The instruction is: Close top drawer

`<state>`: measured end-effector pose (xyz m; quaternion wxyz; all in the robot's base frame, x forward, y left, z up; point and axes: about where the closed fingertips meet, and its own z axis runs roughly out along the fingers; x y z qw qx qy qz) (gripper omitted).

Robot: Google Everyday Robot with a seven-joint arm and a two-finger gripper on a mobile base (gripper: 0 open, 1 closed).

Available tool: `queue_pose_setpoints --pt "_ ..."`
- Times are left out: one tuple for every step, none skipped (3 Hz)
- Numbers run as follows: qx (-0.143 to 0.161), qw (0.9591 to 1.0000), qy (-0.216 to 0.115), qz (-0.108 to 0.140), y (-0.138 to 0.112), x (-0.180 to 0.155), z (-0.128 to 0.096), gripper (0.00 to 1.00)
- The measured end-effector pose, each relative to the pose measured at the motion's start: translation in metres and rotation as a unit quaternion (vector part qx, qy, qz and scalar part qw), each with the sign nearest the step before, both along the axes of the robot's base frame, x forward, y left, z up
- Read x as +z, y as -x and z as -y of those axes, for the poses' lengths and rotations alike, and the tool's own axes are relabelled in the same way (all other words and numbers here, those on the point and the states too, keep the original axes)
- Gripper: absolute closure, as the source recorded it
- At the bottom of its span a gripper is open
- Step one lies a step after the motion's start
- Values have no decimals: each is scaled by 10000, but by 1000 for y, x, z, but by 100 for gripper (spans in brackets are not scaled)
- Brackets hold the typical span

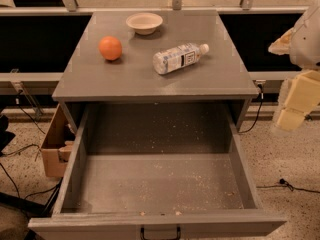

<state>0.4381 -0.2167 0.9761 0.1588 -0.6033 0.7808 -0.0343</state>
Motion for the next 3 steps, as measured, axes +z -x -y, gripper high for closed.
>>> queue_pose_setpoints --pt "9 10000 -19 39 1 0 -1 0" --pt "90 9997 -87 206 14 -10 -6 0" --pt "-70 9993 -128 332 37 -54 1 0"
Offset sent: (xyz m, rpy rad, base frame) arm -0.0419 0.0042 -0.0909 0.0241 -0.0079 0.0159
